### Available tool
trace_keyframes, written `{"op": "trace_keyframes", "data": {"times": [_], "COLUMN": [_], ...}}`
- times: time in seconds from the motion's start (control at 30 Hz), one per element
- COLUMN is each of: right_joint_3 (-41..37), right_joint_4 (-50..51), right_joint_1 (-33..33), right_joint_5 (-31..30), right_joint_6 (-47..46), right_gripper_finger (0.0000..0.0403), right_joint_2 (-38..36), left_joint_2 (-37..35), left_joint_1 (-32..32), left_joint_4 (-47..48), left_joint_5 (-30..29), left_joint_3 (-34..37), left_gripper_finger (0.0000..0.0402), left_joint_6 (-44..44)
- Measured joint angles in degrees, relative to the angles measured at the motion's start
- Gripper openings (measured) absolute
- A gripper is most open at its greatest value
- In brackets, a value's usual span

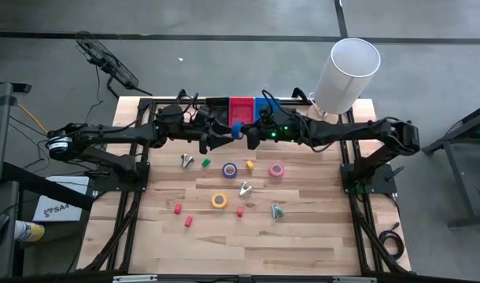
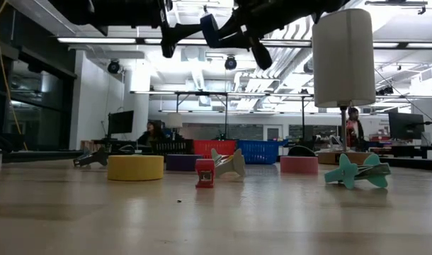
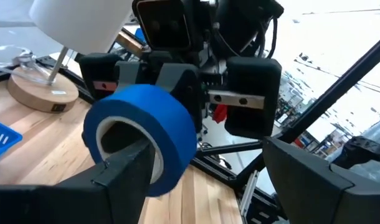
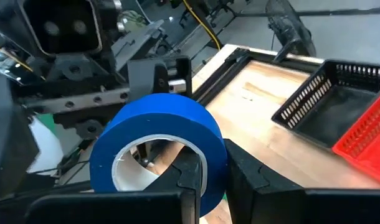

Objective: Pick and place Stapler, Stapler remover, tape
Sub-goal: Put the right blue tape into the black bin

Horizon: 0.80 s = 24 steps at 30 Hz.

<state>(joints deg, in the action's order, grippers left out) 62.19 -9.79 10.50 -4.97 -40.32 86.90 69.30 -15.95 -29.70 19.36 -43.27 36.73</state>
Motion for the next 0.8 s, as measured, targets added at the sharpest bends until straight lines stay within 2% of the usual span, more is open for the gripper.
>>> {"op": "trace_keyframes", "data": {"times": [0.23,0.43,0.8], "right_joint_3": [0.00,0.00,0.00], "right_joint_4": [-2.49,-1.57,-2.57], "right_joint_1": [0.02,0.63,0.68], "right_joint_5": [0.90,0.69,-2.60], "right_joint_6": [-2.22,-2.24,-1.30], "right_gripper_finger": [0.0033,0.0033,0.0033], "right_joint_2": [2.68,2.77,3.02], "left_joint_2": [0.02,0.02,0.02], "left_joint_1": [-0.06,-0.11,-0.09], "left_joint_4": [1.04,2.33,2.41], "left_joint_5": [-0.61,1.36,-0.60], "left_joint_3": [0.07,0.07,0.07], "left_gripper_finger": [0.0292,0.0292,0.0292], "left_joint_6": [0.17,2.57,2.79]}}
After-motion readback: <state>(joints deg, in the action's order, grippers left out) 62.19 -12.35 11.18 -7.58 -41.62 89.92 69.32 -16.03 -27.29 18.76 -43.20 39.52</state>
